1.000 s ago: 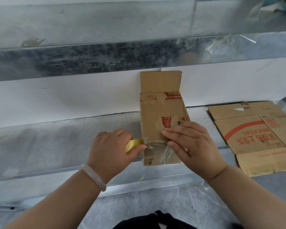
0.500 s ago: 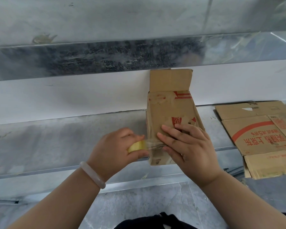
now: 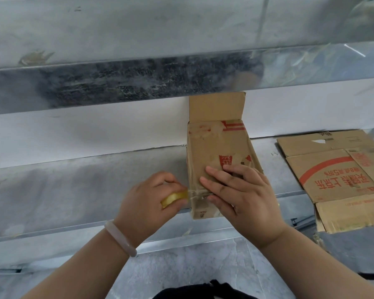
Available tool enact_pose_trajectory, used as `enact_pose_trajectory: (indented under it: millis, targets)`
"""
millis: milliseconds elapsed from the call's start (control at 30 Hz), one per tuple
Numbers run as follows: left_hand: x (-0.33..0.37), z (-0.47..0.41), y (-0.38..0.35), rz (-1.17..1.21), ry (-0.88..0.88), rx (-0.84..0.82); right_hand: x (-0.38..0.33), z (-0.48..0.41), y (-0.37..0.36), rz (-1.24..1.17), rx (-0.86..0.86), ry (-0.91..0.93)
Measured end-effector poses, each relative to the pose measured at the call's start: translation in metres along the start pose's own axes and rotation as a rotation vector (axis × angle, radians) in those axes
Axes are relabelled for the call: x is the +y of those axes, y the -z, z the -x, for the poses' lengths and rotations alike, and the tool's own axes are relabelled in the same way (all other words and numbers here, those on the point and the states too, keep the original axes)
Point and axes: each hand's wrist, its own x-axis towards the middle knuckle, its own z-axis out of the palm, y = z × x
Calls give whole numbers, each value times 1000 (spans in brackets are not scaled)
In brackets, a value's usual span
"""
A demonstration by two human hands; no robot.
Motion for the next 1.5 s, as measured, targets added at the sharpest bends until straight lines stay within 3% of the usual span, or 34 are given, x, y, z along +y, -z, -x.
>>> enact_pose_trajectory:
  millis: [133,200,333,367,400,467,500,567,700,800,933,1000,1233,1400,1500]
  targets:
    - [12,-6,-5,-6,-18,69,2,-7,9,-58,-87,2]
    - [15,-7,-6,-2,0,72,4,-8,26,-211,-61,-112]
    - [16,-4,-7,-22,44,65,48,2,41,-385,224,-755]
    - [16,-4,-7,-22,54,61,68,6,32,-334,148,-909]
    - [17,-3,-7,-23,67,54,87,12,18,-236,-35,-997]
    - [17,-2,-7,-27,97,43,112,27,-12,-82,-451,-1029]
    - [17,-1,-7,-26,107,40,119,35,-26,-11,-577,-1017]
    - [17,-1,-6,-23,116,34,125,44,-43,136,-653,-993]
    - [16,0,-5,-7,119,25,121,43,-45,70,-551,-1090]
    - [14,1,-4,13,116,19,97,40,-21,-196,-282,-1248]
    - [12,1,-3,65,101,3,26,40,41,-390,109,-1166]
    - [10,1,-2,85,80,5,-13,39,66,-482,173,-1068]
    - [3,-1,4,158,43,-9,-97,39,65,-722,-15,-994]
    - [-4,0,6,212,58,-19,-119,35,52,-472,-239,-829]
    - [-5,1,5,216,55,-5,-132,32,41,-261,-282,-697]
